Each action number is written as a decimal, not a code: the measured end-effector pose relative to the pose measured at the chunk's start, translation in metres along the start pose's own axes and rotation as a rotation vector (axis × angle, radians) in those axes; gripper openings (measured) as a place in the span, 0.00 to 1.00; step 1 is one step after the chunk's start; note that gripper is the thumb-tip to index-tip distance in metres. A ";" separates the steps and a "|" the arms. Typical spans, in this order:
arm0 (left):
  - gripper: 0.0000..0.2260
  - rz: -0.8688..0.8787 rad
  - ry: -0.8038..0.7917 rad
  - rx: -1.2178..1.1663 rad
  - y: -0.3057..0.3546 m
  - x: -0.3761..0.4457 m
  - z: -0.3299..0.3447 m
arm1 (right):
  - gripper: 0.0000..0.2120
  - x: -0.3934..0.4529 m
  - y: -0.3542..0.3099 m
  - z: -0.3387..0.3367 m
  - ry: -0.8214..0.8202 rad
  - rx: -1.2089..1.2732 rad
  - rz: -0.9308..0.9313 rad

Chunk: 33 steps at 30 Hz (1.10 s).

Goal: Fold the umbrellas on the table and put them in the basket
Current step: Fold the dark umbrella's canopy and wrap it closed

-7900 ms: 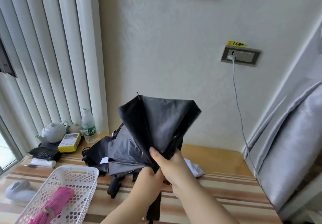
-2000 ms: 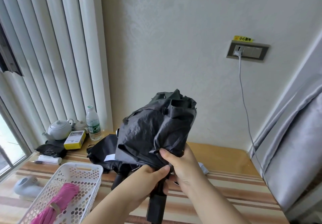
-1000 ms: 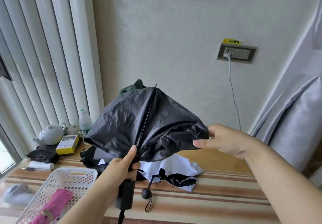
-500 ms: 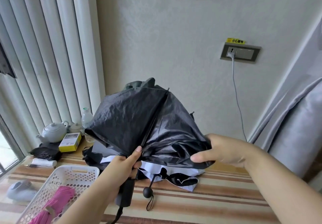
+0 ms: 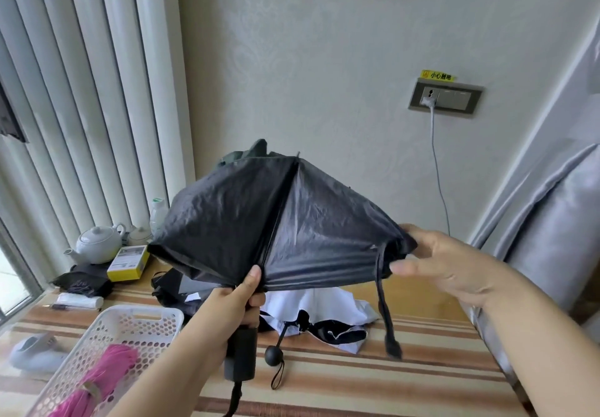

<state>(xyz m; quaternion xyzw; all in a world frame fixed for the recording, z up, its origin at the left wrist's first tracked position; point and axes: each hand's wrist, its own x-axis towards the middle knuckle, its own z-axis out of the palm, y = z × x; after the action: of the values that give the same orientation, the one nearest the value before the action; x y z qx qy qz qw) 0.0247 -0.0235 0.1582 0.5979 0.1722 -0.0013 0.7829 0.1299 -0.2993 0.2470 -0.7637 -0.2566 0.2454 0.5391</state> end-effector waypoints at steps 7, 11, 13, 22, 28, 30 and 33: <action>0.16 -0.012 -0.077 0.050 -0.001 -0.008 0.000 | 0.40 0.025 0.001 0.005 0.270 0.231 0.258; 0.14 -0.028 -0.127 0.041 -0.006 -0.016 0.006 | 0.42 0.043 -0.028 0.009 0.128 0.052 0.340; 0.12 -0.035 -0.143 0.045 -0.008 -0.017 0.006 | 0.27 0.049 -0.037 0.014 0.142 -0.086 0.269; 0.08 -0.070 -0.176 0.048 -0.026 -0.018 0.009 | 0.23 0.062 -0.065 0.005 0.460 -0.773 0.287; 0.10 -0.082 -0.188 0.014 -0.027 -0.017 0.009 | 0.21 0.037 -0.033 0.001 0.019 -0.378 0.598; 0.10 -0.110 -0.204 -0.004 -0.027 -0.016 0.012 | 0.12 0.037 -0.029 0.005 0.078 -0.381 0.507; 0.08 -0.098 -0.255 0.019 -0.027 -0.017 0.014 | 0.07 0.044 -0.029 0.005 0.226 -0.501 0.359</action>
<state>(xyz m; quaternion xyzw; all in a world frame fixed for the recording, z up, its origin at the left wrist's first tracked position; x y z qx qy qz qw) 0.0068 -0.0481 0.1411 0.5912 0.1002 -0.1171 0.7916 0.1553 -0.2586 0.2690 -0.9280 -0.1090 0.1796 0.3078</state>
